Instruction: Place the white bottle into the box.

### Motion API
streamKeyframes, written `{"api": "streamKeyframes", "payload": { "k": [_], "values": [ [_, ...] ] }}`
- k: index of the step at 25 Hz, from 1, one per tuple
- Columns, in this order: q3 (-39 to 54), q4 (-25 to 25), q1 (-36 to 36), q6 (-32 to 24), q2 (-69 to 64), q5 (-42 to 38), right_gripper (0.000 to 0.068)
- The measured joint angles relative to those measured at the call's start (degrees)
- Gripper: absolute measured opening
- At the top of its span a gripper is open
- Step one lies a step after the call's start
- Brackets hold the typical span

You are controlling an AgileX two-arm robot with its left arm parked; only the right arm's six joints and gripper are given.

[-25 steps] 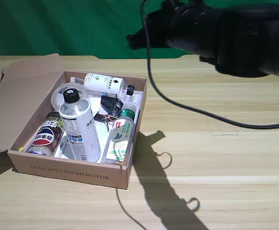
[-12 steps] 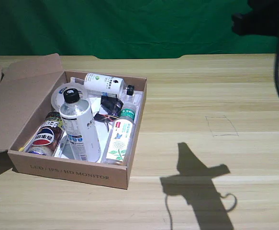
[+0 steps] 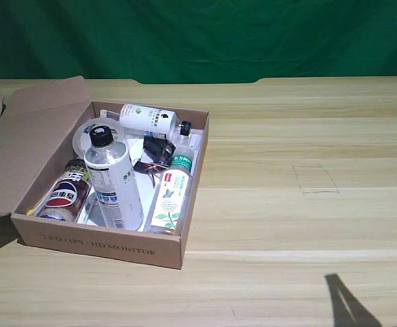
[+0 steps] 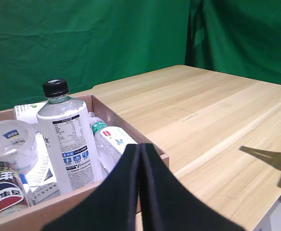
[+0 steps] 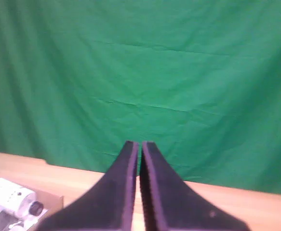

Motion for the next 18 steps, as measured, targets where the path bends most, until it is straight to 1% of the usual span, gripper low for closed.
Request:
{"api": "streamKeyframes", "payload": {
  "k": [1,3,5,7,8,10,12,14,18],
  "values": [
    [0.53,0.07,0.00,0.87,-1.21,-1.23,0.0003],
    [1.01,0.23,-0.04,5.07,-3.08,-2.77,0.0003],
    [1.25,0.23,-0.11,6.83,-3.55,-4.18,0.0003],
    [2.34,0.23,-0.11,5.31,-3.62,-5.05,0.0003],
    [3.33,0.23,-0.11,3.06,-3.62,-4.34,0.0003],
    [4.73,0.23,-0.11,0.48,-3.62,-2.34,0.0003],
    [6.90,0.23,-0.36,-0.89,-3.97,-0.20,0.0003],
    [9.11,0.23,-3.09,-0.97,-5.93,3.22,0.0003],
    [14.79,-0.12,-17.78,-0.17,-11.96,15.81,0.0003]
  ]
}}
